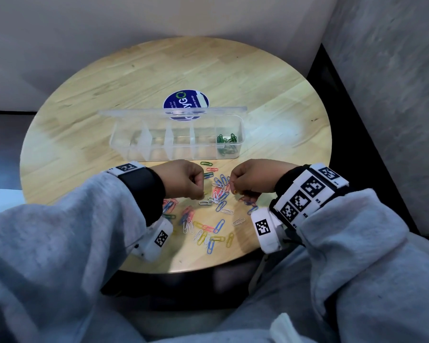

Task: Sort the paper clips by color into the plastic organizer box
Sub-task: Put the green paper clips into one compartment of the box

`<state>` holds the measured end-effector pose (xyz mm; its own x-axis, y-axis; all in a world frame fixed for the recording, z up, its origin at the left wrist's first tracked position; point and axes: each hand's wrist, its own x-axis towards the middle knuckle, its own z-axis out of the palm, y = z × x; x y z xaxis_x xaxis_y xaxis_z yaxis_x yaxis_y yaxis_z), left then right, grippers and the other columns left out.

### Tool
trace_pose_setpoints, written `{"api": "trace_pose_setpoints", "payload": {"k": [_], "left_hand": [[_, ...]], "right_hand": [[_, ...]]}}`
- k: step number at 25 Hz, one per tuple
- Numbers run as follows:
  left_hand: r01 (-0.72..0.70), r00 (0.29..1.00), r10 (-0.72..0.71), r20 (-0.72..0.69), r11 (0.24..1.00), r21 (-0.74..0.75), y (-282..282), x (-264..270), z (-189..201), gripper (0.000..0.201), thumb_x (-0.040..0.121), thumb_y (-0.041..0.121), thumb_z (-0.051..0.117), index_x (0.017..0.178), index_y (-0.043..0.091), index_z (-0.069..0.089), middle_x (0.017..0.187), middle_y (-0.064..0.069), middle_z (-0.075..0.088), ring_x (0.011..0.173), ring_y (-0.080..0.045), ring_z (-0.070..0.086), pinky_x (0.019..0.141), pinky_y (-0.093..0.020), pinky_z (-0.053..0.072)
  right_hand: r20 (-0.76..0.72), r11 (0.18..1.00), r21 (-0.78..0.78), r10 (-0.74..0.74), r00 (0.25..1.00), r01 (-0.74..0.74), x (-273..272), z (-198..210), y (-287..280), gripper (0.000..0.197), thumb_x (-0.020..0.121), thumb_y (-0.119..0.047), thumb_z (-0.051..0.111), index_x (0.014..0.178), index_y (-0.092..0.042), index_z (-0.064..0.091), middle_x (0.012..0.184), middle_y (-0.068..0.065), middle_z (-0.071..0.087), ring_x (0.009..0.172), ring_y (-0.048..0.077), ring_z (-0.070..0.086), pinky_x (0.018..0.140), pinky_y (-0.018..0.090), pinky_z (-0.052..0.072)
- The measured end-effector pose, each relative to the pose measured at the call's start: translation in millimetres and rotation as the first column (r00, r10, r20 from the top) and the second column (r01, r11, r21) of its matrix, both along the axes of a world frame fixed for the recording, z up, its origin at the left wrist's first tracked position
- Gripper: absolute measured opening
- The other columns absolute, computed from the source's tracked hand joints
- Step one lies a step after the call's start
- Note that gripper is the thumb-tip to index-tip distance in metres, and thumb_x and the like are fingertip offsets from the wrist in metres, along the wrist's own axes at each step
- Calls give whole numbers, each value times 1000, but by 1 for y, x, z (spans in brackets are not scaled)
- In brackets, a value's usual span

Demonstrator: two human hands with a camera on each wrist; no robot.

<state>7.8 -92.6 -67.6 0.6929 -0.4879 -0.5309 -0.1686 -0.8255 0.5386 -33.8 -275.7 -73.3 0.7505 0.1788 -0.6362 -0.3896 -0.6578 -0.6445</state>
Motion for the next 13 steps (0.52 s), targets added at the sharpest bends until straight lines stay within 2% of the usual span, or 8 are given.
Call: {"api": "trace_pose_setpoints", "payload": {"k": [1, 3, 5, 8, 10, 13], "left_hand": [[-40, 998, 38, -43, 998, -44, 3, 1, 1, 22, 74, 8, 70, 63, 20, 56, 55, 8, 57, 54, -9, 46, 52, -19, 36], [-121, 981, 97, -170, 984, -132, 7, 2, 1, 20, 73, 0, 64, 72, 19, 59, 54, 5, 58, 57, -14, 49, 52, -19, 37], [-163, 955, 120, -271, 976, -142, 9, 3, 0, 25, 78, -4, 51, 81, 18, 63, 47, 7, 52, 50, -11, 50, 53, -20, 37], [-158, 944, 135, -302, 986, -52, 8, -1, -5, 38, 85, -6, 35, 65, 12, 62, 46, 2, 45, 35, -7, 43, 43, -17, 31], [-147, 939, 132, -319, 989, -26, 5, -4, -7, 37, 84, -4, 32, 59, 10, 56, 50, -4, 46, 38, -10, 44, 39, -16, 29], [-57, 959, 61, -277, 998, 24, 0, -9, -9, 29, 82, 1, 39, 60, 13, 52, 59, -6, 51, 50, -16, 41, 46, -21, 30]], "right_hand": [[-23, 1000, -2, 6, 1000, -6, -1, 0, 1, 21, 85, 0, 40, 72, -9, 53, 63, 10, 52, 52, 22, 51, 54, 27, 47], [-47, 999, -2, 41, 998, -41, -4, 2, 4, 22, 86, 1, 38, 71, -11, 49, 63, 9, 51, 53, 22, 49, 50, 26, 43], [-49, 995, -12, 96, 994, -97, -7, 4, 6, 22, 86, 1, 41, 72, -14, 49, 62, 5, 51, 52, 17, 48, 50, 25, 42], [-18, 972, -103, 209, 978, -209, -9, 9, 7, 17, 82, -8, 56, 69, -19, 52, 62, -1, 53, 51, 13, 47, 54, 24, 42], [3, 939, -189, 293, 956, -287, -12, 11, 8, 22, 77, -18, 68, 64, -21, 50, 58, -5, 49, 51, 11, 44, 52, 22, 37], [38, 881, -281, 406, 913, -380, -20, 12, 15, 21, 75, -24, 73, 67, -22, 54, 57, -8, 46, 52, 7, 41, 50, 20, 32]]}}
